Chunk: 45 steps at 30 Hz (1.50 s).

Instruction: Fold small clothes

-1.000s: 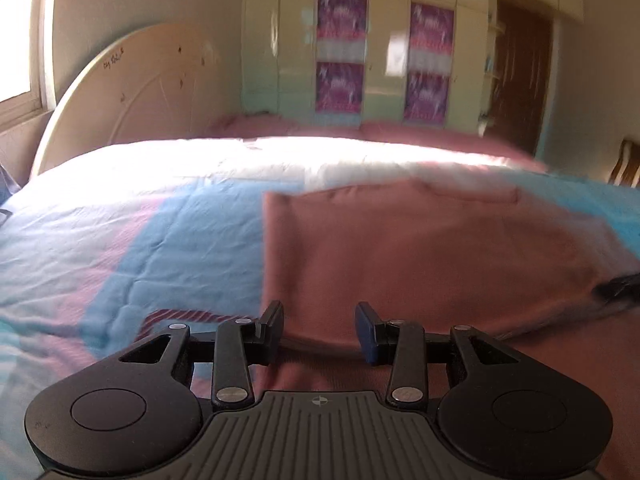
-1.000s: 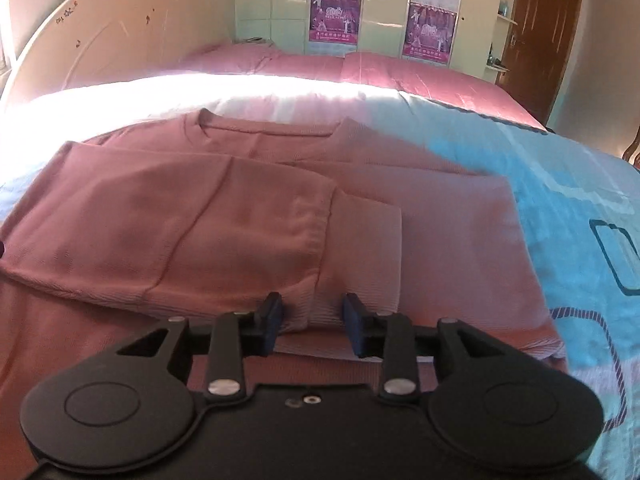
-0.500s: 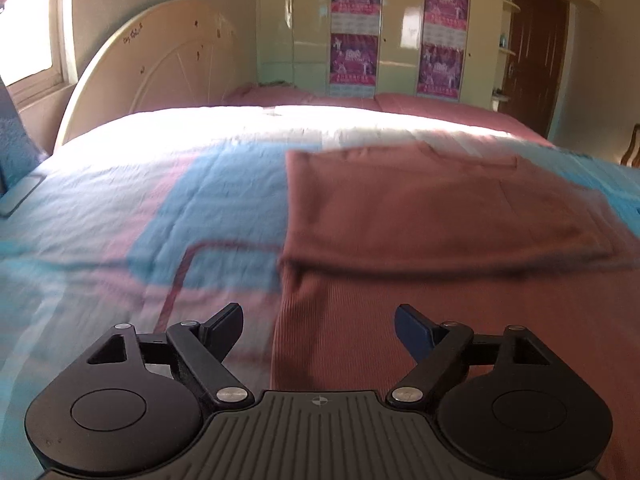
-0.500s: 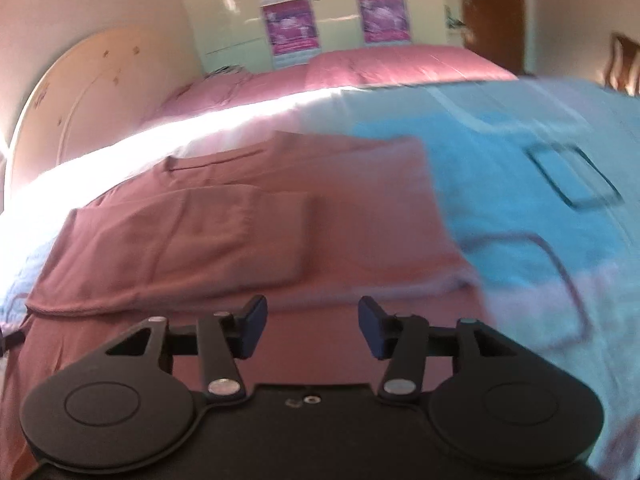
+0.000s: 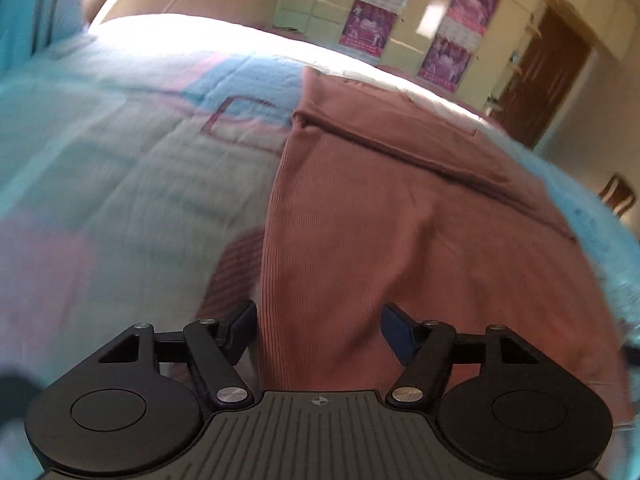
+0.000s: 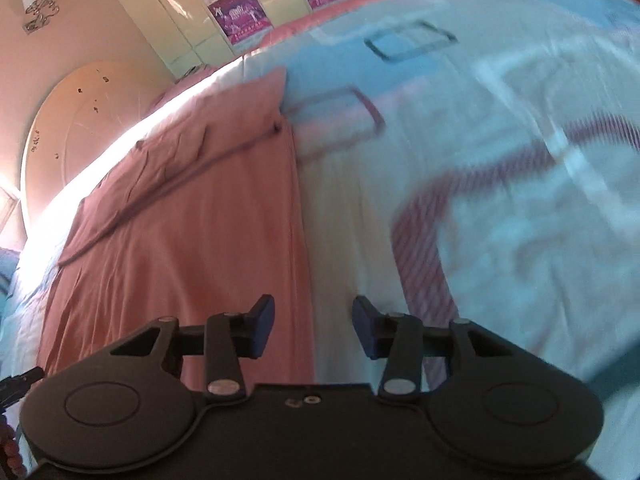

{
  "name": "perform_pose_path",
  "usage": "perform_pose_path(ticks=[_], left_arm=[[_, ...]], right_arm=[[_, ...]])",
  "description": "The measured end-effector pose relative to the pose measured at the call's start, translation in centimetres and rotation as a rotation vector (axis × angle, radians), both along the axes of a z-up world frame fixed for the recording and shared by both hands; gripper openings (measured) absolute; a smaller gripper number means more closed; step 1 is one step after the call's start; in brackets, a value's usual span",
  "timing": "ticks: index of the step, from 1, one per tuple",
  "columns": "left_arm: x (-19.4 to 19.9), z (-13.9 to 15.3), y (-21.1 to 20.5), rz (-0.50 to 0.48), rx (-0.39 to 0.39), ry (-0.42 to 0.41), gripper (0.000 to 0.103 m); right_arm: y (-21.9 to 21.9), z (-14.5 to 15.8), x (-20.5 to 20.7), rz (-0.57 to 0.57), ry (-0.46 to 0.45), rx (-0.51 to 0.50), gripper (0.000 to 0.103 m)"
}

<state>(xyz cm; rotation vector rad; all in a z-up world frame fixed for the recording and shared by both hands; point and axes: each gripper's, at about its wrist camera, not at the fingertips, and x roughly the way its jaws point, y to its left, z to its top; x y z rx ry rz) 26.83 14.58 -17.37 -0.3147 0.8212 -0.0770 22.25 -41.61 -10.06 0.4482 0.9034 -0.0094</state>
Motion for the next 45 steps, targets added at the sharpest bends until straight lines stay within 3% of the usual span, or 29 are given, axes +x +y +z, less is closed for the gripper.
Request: perform_pose_path(ticks=[5,8,13,16,17,18,19,21,24,26,27,29,33,39,45], left_arm=[[-3.4,-1.0,1.4,0.013,-0.18,0.005,0.063],[-4.2,-2.4,2.8,-0.005,-0.402,0.034,0.063],[-3.8,-3.8,3.5,0.019,-0.505,0.024,0.051],[-3.2,-4.4,2.8,0.019,-0.496,0.03,0.031],[-3.1,-4.4,2.4,0.026,-0.466,0.027,0.016],[-3.0,-4.6,2.2,0.037,-0.452,0.029,0.007],[-3.1,-4.6,2.4,0.046,-0.461,0.022,0.007],[-3.6,-4.0,2.6,0.055,-0.457,-0.017,0.006],[-4.7,-2.3,2.6,0.03,-0.443,-0.101,0.006],[-4.5,-2.7,2.8,0.039,-0.392,-0.066,0.006],[-3.9,-3.5,2.9,0.054,-0.374,-0.02,0.006],[-3.7,-4.1,3.1,0.071,-0.396,-0.004,0.005],[-3.9,-3.9,3.1,0.084,-0.415,-0.025,0.005],[-4.5,-2.6,3.3,0.107,-0.478,-0.093,0.005],[0.0,0.2,2.9,0.12,-0.529,-0.174,0.005]], right_arm=[[0.7,-0.4,-4.2,0.038,-0.007,0.09,0.043],[1.0,-0.9,-5.5,0.053,-0.004,0.188,0.043],[-0.1,-1.9,-5.0,0.015,-0.018,0.367,0.036],[0.0,-2.4,-4.2,0.019,-0.004,0.386,0.027],[0.5,-2.2,-3.9,0.038,0.001,0.343,0.025],[1.0,-1.8,-3.8,0.056,-0.003,0.305,0.014],[1.3,-1.6,-3.7,0.061,-0.005,0.284,0.009],[1.1,-1.5,-4.1,0.057,-0.013,0.271,0.008],[0.4,0.4,-5.7,0.073,-0.113,0.297,0.008],[0.0,0.7,-6.4,0.093,-0.156,0.292,0.008],[-0.1,0.1,-6.3,0.091,-0.129,0.283,0.008],[-0.3,-1.9,-5.7,0.072,-0.038,0.257,0.008],[-0.1,-1.9,-6.2,0.049,-0.075,0.291,0.008],[-0.1,0.9,-5.1,0.061,-0.151,0.297,0.008],[-0.2,3.8,-0.7,0.043,-0.232,0.302,0.008]])
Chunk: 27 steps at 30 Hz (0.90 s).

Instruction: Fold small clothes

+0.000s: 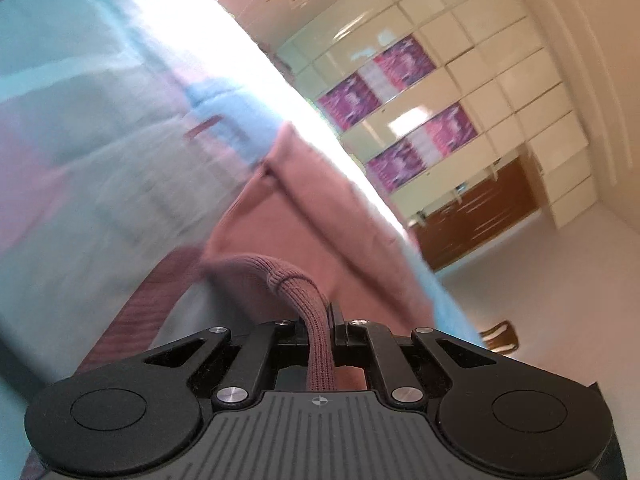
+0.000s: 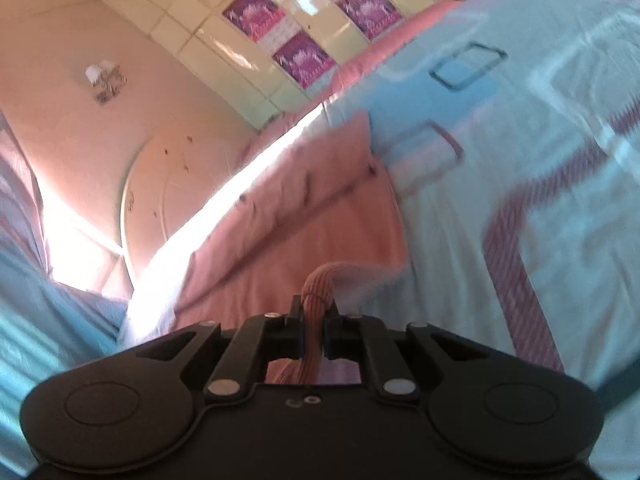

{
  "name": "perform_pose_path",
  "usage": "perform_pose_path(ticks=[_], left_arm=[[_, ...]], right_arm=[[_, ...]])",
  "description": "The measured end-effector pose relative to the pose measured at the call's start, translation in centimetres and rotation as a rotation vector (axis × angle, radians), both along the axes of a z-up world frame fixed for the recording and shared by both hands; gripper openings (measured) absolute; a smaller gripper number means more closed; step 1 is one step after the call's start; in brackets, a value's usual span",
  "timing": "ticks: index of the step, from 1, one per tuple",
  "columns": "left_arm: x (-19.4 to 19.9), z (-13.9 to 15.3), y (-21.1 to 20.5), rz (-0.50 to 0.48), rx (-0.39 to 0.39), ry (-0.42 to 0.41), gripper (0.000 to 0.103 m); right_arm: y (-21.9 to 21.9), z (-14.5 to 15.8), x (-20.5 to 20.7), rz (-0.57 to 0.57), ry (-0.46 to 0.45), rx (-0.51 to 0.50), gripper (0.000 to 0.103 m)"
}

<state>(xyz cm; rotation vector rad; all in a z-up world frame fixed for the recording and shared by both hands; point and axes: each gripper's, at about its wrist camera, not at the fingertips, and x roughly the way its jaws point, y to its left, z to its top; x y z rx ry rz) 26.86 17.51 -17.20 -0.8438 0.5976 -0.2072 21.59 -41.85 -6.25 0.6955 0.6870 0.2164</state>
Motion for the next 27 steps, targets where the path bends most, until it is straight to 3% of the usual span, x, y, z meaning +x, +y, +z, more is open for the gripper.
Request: perform_pose_path(ticks=[4,10,14,19,23,25,26,27], left_arm=[[5.7,1.5,-0.8,0.004,-0.004,-0.025,0.005],[15.0,2.9,-1.8,-0.001,-0.022,-0.048,0.005],[22.2,3.3,-2.3,-0.026,-0.007,-0.047,0.005],[30.8,2.3,-2.7,-0.078,0.05,-0.006,0.005],[35.6,0.3,-3.5,-0.119,0.085,0.029,0.005],[36.9,-0.3,-3.7,-0.114,0.108,0.033,0.006],[37.3,-0.2,-3.6,-0.117,0.1,0.028,0.008],[37.5,0.1,-3.5,-0.12,0.1,0.008,0.021]], right_arm=[[0.1,0.9,5.4,-0.036,-0.002,0.02,0.008],[1.1,2.5,13.9,-0.058,0.004,-0.074,0.008],[1.1,2.5,19.5,-0.073,0.004,-0.073,0.008],[1.4,0.9,26.8,-0.081,0.043,-0.099,0.008],[1.3,-2.7,31.7,-0.099,0.116,-0.065,0.009],[1.1,-4.4,33.4,-0.095,0.117,-0.031,0.017],[0.9,-4.8,33.8,-0.109,0.112,-0.025,0.028],[0.6,-4.9,33.9,-0.128,0.101,-0.019,0.05]])
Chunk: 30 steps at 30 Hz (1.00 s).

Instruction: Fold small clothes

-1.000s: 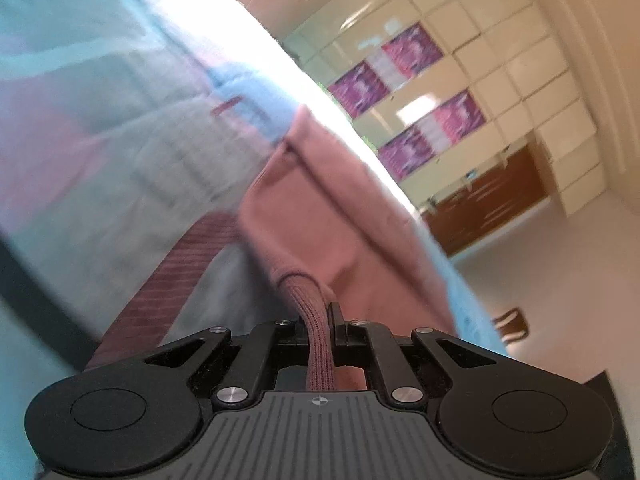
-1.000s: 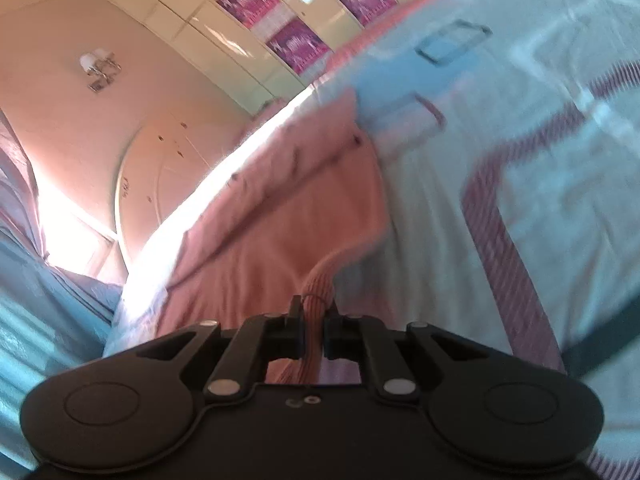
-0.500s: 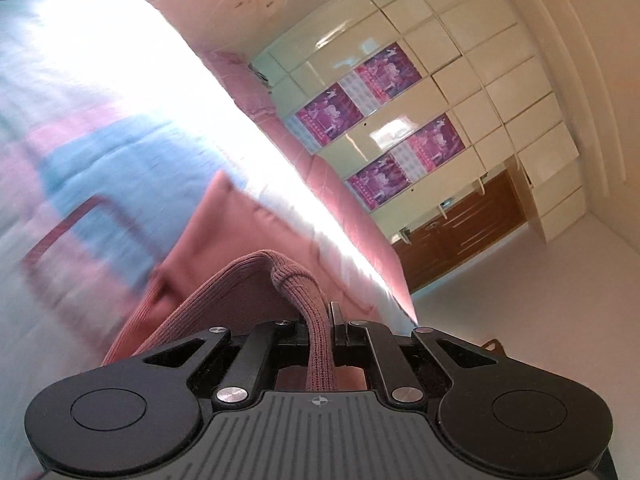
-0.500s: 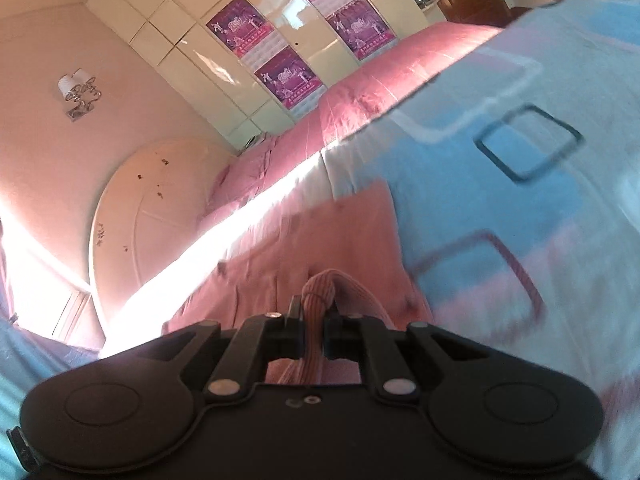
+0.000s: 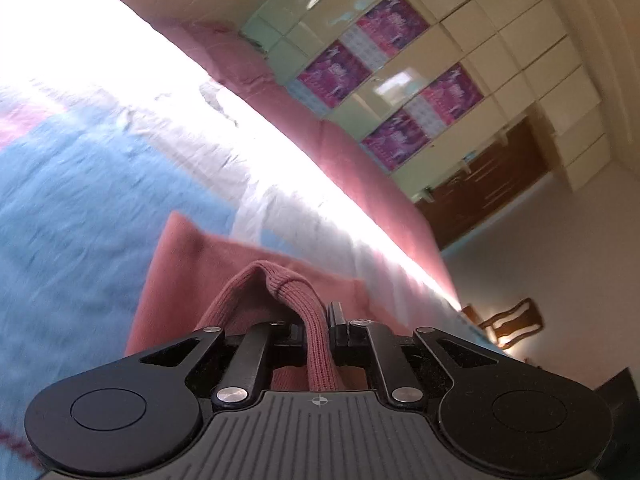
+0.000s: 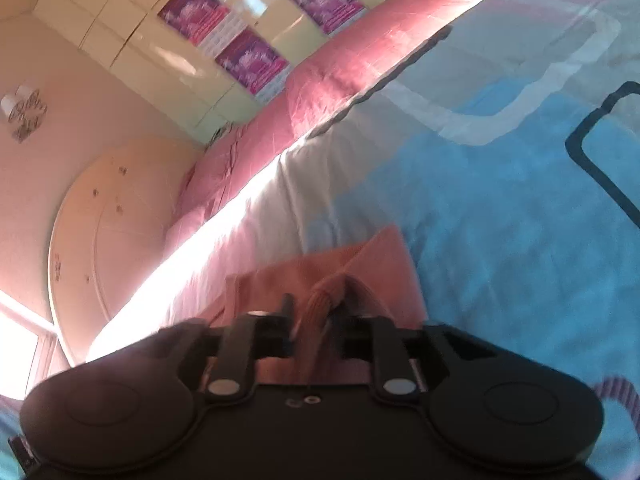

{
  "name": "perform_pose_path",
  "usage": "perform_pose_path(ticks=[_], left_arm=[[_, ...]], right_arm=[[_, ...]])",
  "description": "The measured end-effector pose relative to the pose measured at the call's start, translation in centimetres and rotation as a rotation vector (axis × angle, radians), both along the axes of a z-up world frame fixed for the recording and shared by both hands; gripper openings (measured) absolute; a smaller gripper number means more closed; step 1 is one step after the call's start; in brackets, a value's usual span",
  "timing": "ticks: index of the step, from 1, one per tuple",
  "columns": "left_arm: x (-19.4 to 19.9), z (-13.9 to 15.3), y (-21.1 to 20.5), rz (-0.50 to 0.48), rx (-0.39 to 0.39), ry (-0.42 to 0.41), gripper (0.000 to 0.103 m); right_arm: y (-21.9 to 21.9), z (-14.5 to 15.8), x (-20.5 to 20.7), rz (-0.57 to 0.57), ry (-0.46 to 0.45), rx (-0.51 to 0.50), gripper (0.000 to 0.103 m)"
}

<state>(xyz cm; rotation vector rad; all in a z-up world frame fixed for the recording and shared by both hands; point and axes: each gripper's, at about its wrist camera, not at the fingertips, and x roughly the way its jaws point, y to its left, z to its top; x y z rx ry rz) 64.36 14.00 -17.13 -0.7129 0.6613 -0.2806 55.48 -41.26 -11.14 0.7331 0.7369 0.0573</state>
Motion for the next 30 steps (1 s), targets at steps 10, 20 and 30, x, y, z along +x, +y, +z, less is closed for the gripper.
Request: perform_pose_path(ticks=[10,20,30], left_arm=[[3.0,2.3,0.2,-0.137,0.34,-0.058,0.078],[4.4,1.8,-4.6,-0.318,0.595,-0.024,0.016],[1.1,4.7,-2.9,-0.064,0.515,-0.189,0.008]], right_arm=[[2.3,1.5,1.4,0.157,-0.066,-0.298,0.05],[6.5,0.1,4.8,0.351,0.025,-0.602,0.016],[6.7,2.5,2.3,0.192,-0.189,-0.657,0.009]])
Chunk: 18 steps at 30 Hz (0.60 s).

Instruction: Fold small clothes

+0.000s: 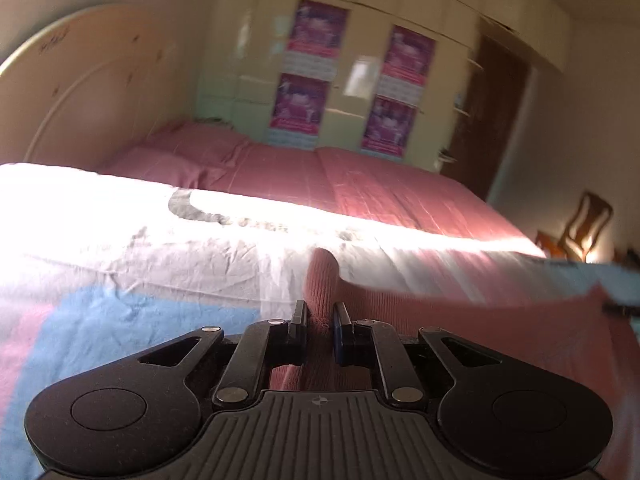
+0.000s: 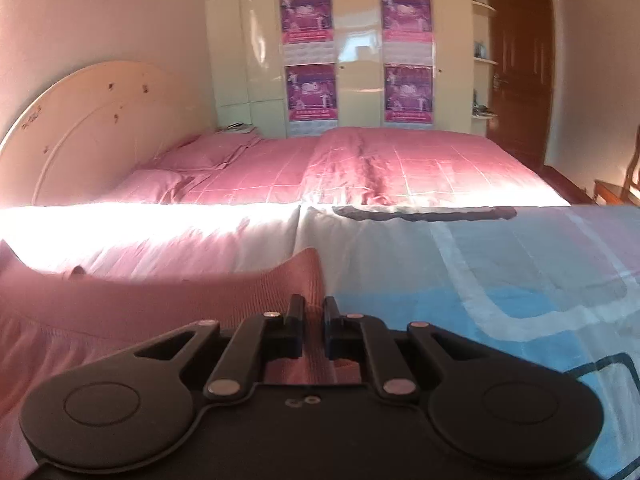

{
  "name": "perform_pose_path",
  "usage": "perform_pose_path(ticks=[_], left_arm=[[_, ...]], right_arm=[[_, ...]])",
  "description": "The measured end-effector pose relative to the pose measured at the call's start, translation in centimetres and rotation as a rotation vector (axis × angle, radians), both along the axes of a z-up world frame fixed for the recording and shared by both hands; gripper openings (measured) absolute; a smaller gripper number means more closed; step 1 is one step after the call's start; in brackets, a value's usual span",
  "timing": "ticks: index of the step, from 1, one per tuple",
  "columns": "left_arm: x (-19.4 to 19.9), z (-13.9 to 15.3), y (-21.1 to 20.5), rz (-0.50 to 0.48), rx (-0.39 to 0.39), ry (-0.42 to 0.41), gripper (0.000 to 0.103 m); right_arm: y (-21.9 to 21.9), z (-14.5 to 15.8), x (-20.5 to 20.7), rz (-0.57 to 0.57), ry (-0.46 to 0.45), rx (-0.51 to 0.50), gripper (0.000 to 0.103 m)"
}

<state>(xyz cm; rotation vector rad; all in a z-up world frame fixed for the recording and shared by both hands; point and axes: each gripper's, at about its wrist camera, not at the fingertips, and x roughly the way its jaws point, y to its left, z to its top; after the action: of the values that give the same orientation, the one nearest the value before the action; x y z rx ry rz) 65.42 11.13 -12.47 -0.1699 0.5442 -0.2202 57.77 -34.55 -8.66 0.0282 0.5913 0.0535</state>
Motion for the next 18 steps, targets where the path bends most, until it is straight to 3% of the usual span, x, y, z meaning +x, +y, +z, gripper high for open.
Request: perform_pose_path(ticks=[6,9,12,14,16,17,18], left_arm=[[1.3,0.0,-0.7,0.002,0.034,0.025,0.008],[1.4,0.0,-1.2,0.008,0.046,0.002,0.008],[2.9,-2.5,-1.8,0.02,0.116,0.065,0.008],[3.5,-4.3,-2.2,0.009,0.149,0.112,0.009],[3.1,-3.9,-2.1,0.036,0.145,0.097,0.027],[2.6,-3.4,-2.0,0.063,0.156,0.084,0.051],[1.7,-2.7,-2.0,0.076,0.17,0.054,0.059]], right_arm=[[-0.3,-1.3,1.5,-0.038,0.056,0.018,0.009],[-0.2,-1.8,1.7,-0.044,0.039,0.028,0.009],[-0.2,-2.6,2.3,-0.054,0.059,0.021,0.009],[0.2,-3.9,3.0,-0.058,0.131,-0.013,0.012],[0.7,-3.8,3.1,-0.071,0.141,-0.041,0.022],[1.0,-3.5,3.1,-0.088,0.151,-0.057,0.04],[1.3,-3.2,2.9,-0.1,0.153,-0.08,0.05]])
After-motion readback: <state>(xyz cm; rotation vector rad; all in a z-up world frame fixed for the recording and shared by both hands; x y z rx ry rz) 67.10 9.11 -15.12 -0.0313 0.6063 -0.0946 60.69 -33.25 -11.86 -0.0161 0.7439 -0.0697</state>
